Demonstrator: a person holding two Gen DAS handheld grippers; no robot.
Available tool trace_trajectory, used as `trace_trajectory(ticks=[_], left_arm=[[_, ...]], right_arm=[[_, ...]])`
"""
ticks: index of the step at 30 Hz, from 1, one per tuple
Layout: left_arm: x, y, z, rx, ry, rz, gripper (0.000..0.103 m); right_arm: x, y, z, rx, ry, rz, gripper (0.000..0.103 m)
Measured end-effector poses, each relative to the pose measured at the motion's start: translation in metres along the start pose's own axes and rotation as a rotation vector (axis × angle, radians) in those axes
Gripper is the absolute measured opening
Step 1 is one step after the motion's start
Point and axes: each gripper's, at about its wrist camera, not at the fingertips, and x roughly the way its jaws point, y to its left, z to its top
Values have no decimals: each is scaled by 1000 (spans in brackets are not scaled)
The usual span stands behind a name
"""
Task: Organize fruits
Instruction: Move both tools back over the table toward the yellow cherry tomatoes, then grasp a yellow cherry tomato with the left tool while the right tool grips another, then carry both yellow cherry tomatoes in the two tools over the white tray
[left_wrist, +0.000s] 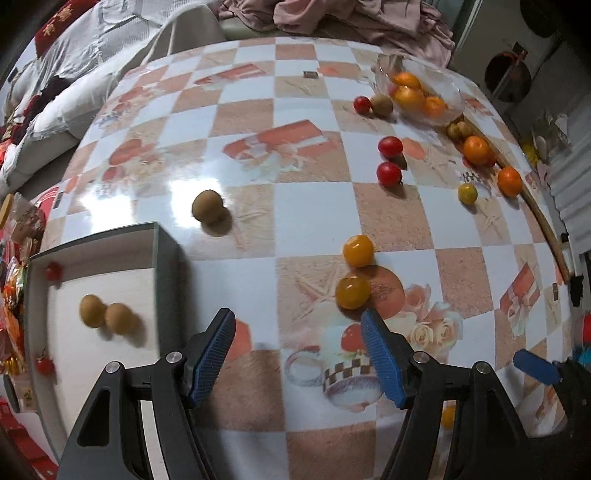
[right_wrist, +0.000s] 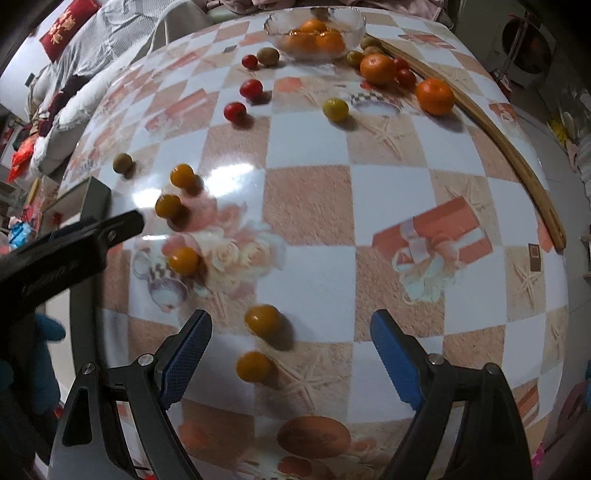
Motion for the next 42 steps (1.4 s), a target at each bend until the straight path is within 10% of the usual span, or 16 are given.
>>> trace_trajectory(ticks=[15,30,42], left_arm=[[28,-20,13,-5,25,10,71],[24,-35,14,8,11,-32,24],[-14,-13,-3,-19,-31,-46,24]], right_arm=[[19,18,-3,-82,20,-11,88],[16,29,-5,-158,9,-33,26],[-6,-11,-3,-11,2,111,24]])
